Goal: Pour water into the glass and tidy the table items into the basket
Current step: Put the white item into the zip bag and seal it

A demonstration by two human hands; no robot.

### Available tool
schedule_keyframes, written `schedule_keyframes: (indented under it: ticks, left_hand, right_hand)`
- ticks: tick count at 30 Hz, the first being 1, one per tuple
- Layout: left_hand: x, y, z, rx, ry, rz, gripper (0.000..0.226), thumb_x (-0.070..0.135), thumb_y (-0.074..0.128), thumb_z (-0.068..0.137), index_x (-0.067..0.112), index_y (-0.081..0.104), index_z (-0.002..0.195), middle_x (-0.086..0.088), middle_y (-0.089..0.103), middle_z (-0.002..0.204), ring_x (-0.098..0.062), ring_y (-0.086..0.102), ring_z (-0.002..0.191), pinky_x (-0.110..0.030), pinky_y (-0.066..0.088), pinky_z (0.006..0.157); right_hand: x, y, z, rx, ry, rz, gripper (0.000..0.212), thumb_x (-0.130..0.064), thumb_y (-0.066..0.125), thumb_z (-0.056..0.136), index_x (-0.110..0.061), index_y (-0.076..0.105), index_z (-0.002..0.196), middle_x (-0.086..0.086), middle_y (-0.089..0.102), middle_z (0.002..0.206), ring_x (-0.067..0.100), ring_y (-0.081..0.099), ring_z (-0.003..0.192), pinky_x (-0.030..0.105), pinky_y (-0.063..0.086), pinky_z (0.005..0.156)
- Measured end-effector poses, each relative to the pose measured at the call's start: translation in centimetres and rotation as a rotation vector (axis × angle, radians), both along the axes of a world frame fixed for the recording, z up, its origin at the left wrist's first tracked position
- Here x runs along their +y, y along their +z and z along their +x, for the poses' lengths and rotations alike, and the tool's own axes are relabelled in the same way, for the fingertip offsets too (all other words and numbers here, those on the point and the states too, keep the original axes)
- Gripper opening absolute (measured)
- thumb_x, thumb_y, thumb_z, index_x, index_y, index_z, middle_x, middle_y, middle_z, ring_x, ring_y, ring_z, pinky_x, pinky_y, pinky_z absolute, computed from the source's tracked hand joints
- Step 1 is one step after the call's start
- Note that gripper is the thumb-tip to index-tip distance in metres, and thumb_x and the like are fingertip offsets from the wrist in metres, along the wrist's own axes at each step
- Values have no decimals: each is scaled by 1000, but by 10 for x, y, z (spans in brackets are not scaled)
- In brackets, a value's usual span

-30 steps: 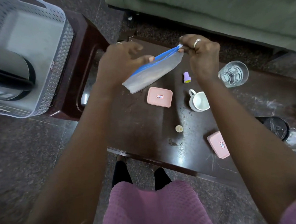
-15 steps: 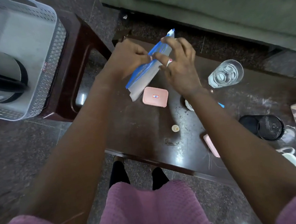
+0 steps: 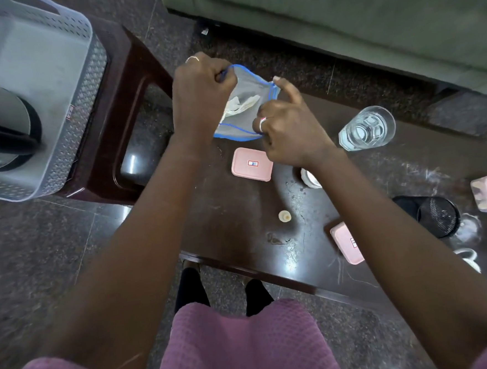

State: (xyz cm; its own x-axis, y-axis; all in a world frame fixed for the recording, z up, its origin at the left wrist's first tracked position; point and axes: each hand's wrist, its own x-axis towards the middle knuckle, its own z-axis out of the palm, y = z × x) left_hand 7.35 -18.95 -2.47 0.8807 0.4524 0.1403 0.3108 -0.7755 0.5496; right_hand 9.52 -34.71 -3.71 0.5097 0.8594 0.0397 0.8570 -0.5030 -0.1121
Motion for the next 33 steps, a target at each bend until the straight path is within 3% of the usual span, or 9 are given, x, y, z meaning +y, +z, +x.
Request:
schedule_keyframes:
  ticks: [4, 6, 8, 10, 15, 22, 27, 29, 33]
  left_hand:
    - [-3, -10, -10, -7, -87, -74, 24, 19, 55, 83, 1, 71, 81, -21, 67, 78, -30, 60, 74, -34, 39, 69]
    - [-4, -13, -14, 21, -144, -78, 24, 19, 56, 84, 2, 72, 86, -21, 68, 80, -30, 62, 77, -35, 41, 71]
    - [-4, -15, -16, 38, -172, -81, 23, 18, 57, 84, 2, 73, 88, -22, 68, 80, -31, 62, 78, -36, 43, 72]
    - [-3, -15, -18, 28, -172, -102, 22, 16, 58, 83, 3, 74, 90, -22, 68, 80, -31, 63, 78, -37, 45, 73]
    - [-5, -14, -20, 17, -190, -140, 22, 12, 59, 82, 5, 73, 97, -22, 69, 87, -31, 65, 80, -39, 50, 75]
    - [-9, -15, -21, 44, -216, -195, 21, 11, 60, 84, 5, 73, 100, -22, 68, 95, -30, 65, 87, -37, 49, 82]
    - [-13, -18, -20, 65, -227, -236, 22, 11, 61, 84, 5, 72, 102, -20, 68, 95, -30, 64, 87, -37, 49, 81]
    - [-15, -19, -21, 58, -234, -243, 21, 12, 61, 84, 5, 72, 101, -20, 68, 94, -30, 64, 85, -37, 50, 80]
    - [-15, -20, -21, 39, -222, -255, 20, 12, 62, 83, 5, 72, 99, -20, 68, 93, -30, 64, 82, -36, 51, 79]
  right_hand:
    - [9, -5, -6, 15, -6, -159, 24, -3, 45, 65, -2, 69, 69, 17, 62, 62, 33, 62, 73, 40, 11, 118]
    - [16, -8, -8, 38, -15, -178, 26, -5, 45, 71, -1, 70, 76, 19, 67, 69, 34, 62, 81, 39, 23, 115]
    - [22, -11, -10, 137, -64, -189, 28, -14, 43, 81, -3, 69, 85, 20, 68, 83, 35, 61, 92, 36, 43, 91]
    - [25, -14, -9, 248, -141, -184, 32, -26, 41, 87, -6, 66, 88, 21, 66, 92, 37, 60, 92, 33, 36, 66]
    - [34, -16, -1, 555, -270, -288, 33, -30, 32, 95, -9, 57, 86, 21, 61, 109, 32, 52, 96, 32, 30, 72]
    - [67, -40, 20, 1080, -820, 18, 28, -8, 39, 95, -4, 60, 113, 10, 59, 100, 22, 56, 94, 31, 43, 77]
    - [78, -58, 18, 1714, -1240, 433, 19, -14, 35, 100, -10, 49, 87, 4, 46, 78, 15, 46, 65, 24, 49, 46]
    - [78, -64, 16, 1849, -1285, 618, 28, -16, 29, 103, -10, 45, 81, 4, 46, 79, 15, 46, 67, 24, 49, 51]
    - [82, -71, 20, 1865, -1361, 600, 29, -20, 34, 100, -12, 49, 76, 4, 52, 79, 15, 53, 70, 21, 45, 74]
